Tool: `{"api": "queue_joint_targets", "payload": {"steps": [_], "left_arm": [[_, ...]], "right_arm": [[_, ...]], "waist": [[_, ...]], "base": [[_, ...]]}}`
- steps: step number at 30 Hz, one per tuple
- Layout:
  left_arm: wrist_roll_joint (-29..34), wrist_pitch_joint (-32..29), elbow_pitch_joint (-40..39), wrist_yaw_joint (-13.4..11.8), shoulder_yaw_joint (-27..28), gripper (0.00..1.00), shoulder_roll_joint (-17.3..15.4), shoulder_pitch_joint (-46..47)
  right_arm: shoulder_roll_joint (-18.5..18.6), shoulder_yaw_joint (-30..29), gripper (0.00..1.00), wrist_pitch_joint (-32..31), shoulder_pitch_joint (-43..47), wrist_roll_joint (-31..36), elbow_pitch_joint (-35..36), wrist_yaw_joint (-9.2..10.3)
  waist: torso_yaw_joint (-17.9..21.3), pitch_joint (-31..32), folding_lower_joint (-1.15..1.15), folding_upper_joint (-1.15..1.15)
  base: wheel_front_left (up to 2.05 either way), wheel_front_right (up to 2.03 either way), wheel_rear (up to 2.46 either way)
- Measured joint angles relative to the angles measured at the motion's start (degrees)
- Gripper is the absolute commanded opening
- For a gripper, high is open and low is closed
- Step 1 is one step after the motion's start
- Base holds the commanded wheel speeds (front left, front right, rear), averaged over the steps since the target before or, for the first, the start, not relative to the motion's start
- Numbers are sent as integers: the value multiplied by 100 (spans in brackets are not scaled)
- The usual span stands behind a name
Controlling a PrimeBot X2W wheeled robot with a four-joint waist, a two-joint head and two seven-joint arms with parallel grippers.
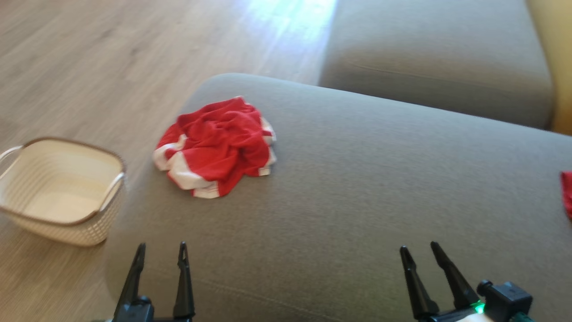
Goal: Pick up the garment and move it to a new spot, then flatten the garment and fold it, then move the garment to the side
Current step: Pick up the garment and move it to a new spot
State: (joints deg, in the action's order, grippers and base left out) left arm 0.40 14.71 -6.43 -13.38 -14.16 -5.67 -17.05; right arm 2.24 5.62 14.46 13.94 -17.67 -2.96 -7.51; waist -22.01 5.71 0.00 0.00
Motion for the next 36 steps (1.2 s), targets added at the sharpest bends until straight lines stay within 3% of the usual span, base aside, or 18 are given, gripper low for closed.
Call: {"api": "queue_joint_targets", "payload": {"steps": [9, 20, 27, 36], "left_arm": [[-13, 0, -294, -325, 51, 100, -2, -138], [-180, 0, -454, -350, 225, 100, 3, -123], [-377, 0, -401, 272, 436, 100, -189, 1587], [-1080, -126, 1134, 1132, 682, 100, -360, 4026]], "right_arm": [[-2, 230, 100, -1, -77, 162, -35, 0], [-1, 237, 100, -1, -159, 264, -115, 0], [-1, -213, 100, -1, -163, 570, -41, 0], [0, -318, 100, 0, -650, 1036, 122, 0]], "waist": [[-429, -187, 0, 0], [-516, -321, 0, 0], [-528, -775, 0, 0], [-203, -1605, 0, 0]], "base": [[0, 0, 0], [0, 0, 0], [0, 0, 0], [0, 0, 0]]}}
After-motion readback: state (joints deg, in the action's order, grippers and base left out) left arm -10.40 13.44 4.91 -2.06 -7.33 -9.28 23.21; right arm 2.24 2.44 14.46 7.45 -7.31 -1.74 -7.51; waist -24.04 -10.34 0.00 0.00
